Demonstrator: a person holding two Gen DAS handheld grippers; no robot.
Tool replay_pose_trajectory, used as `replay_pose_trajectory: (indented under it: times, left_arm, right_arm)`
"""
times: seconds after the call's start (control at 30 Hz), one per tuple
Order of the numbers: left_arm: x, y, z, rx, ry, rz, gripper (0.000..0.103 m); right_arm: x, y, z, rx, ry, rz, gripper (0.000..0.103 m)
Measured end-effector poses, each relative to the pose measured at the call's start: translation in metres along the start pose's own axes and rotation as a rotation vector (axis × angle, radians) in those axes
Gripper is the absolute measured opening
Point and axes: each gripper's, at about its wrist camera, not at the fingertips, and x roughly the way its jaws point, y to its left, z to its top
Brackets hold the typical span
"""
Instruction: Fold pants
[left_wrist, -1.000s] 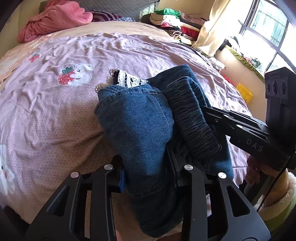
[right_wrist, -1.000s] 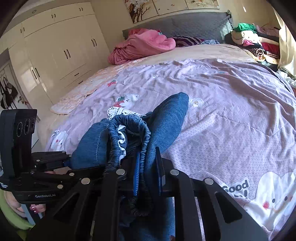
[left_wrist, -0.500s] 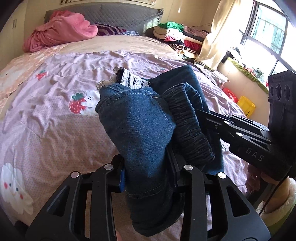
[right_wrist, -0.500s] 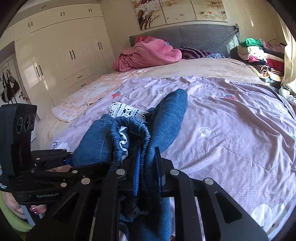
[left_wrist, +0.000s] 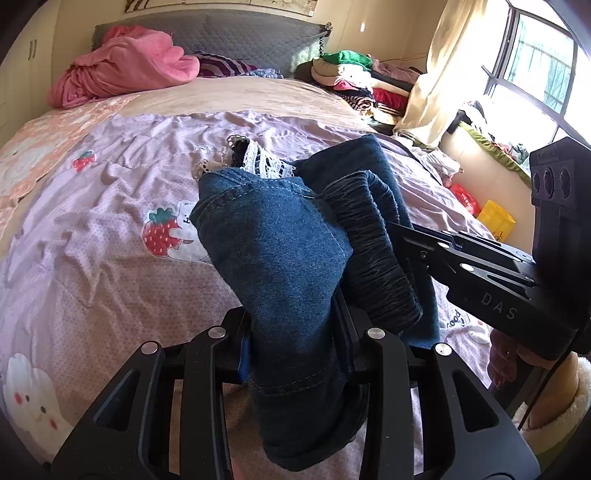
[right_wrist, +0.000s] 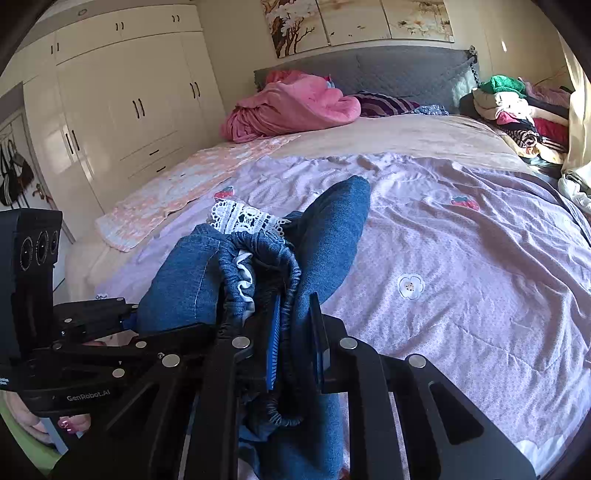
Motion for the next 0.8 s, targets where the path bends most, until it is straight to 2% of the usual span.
replay_pose_trajectory:
  times: [0.8]
  left_arm:
    - [0.028,0.014,0.019,-0.017,-0.001,-0.004,0.026]
  right_arm:
    - [0.036,-0.015,0.016,0.003,0.032,-0.025,0.014]
